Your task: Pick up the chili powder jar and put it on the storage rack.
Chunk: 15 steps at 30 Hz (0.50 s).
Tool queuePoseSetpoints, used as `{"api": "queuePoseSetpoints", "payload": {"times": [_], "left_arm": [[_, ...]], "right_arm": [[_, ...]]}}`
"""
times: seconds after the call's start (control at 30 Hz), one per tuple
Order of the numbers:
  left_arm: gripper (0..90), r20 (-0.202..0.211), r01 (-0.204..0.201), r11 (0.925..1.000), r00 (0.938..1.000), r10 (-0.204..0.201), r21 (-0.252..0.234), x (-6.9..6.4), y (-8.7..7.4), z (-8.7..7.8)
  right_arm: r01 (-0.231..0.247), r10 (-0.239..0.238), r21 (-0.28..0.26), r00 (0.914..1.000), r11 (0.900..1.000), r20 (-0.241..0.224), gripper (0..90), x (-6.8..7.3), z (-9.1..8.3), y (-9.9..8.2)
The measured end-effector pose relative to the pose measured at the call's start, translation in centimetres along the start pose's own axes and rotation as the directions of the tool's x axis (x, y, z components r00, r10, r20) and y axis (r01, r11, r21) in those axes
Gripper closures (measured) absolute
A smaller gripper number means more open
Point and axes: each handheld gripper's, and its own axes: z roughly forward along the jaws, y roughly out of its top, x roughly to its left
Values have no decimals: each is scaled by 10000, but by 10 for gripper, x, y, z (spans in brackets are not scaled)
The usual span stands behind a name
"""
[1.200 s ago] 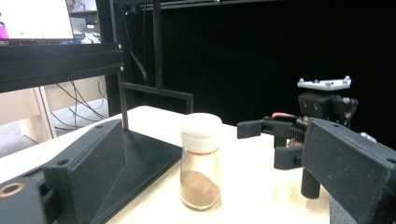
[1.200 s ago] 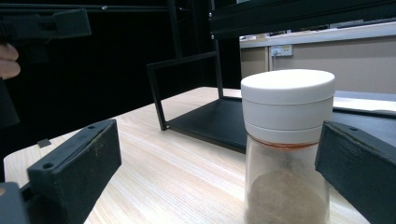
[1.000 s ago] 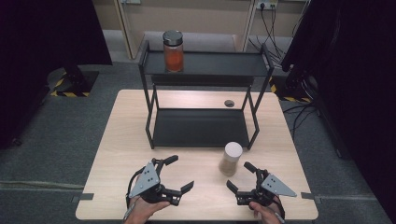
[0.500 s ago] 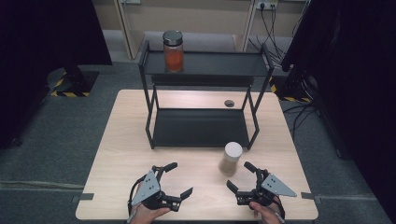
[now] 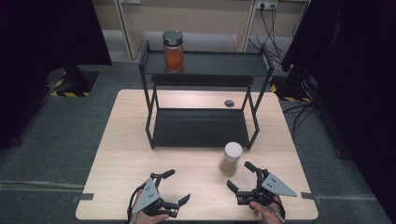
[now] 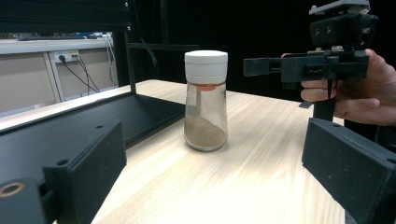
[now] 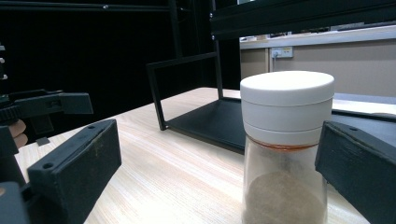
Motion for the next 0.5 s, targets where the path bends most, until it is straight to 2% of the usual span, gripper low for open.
{"api": "queuePoseSetpoints", "payload": {"times": [0.37,0.5], "left_arm": [[58,119,114,9999,9999,-115,26,-2,-7,0],[58,48,250,9997,9997,-250,9,-1,-8,-1]], "right_arm": [[59,-59,-57,10000,10000,14,6,1,-2,1],[48,-48,-52,10000,10000,15,6,1,-2,1]]}}
